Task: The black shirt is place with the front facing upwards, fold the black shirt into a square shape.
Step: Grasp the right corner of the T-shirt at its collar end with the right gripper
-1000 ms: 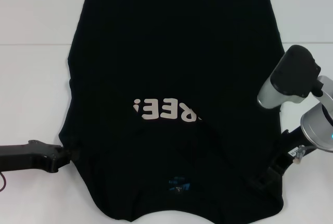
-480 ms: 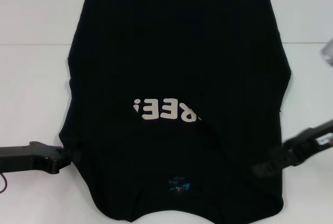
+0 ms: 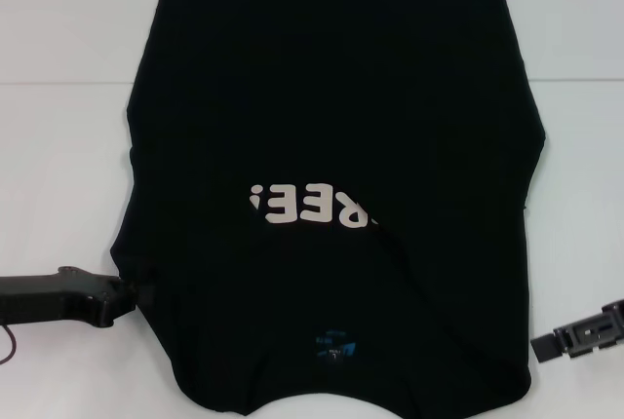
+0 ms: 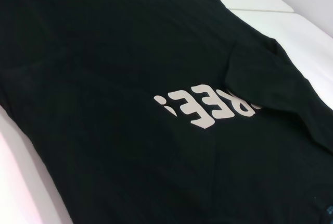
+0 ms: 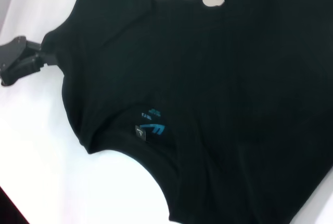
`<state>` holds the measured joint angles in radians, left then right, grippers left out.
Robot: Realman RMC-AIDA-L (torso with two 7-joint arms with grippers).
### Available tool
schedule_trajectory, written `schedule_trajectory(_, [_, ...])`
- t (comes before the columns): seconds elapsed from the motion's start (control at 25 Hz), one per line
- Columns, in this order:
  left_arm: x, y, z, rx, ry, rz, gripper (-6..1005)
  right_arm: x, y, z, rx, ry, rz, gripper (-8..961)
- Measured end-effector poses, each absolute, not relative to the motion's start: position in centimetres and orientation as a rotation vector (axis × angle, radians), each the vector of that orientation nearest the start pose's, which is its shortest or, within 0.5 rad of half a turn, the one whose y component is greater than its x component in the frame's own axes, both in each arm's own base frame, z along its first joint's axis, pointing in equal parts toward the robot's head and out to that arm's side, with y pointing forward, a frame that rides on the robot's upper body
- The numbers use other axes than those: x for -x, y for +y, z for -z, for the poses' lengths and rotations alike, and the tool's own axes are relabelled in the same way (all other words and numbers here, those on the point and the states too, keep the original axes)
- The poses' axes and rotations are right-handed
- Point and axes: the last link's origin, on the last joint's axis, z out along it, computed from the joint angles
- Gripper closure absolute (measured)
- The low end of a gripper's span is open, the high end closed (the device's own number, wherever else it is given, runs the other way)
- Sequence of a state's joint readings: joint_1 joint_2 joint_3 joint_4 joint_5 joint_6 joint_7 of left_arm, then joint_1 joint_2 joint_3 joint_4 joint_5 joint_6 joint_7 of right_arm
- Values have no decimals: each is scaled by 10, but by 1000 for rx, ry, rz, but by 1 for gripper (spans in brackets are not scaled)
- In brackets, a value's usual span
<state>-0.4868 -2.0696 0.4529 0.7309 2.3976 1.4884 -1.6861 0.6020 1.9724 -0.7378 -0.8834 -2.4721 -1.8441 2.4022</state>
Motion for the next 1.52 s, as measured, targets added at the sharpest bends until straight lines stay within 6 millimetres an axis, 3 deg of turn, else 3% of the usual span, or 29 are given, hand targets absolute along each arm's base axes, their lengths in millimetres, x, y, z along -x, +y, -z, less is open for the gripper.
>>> schedule_trajectory(0.48, [334, 312, -23, 2520, -1169, 339, 990, -300, 313, -29, 2472, 1929, 36, 71])
schedule_trajectory(1.52, [335, 312, -22, 2520, -1173, 341, 980, -295, 326, -10, 2435, 1936, 51, 69])
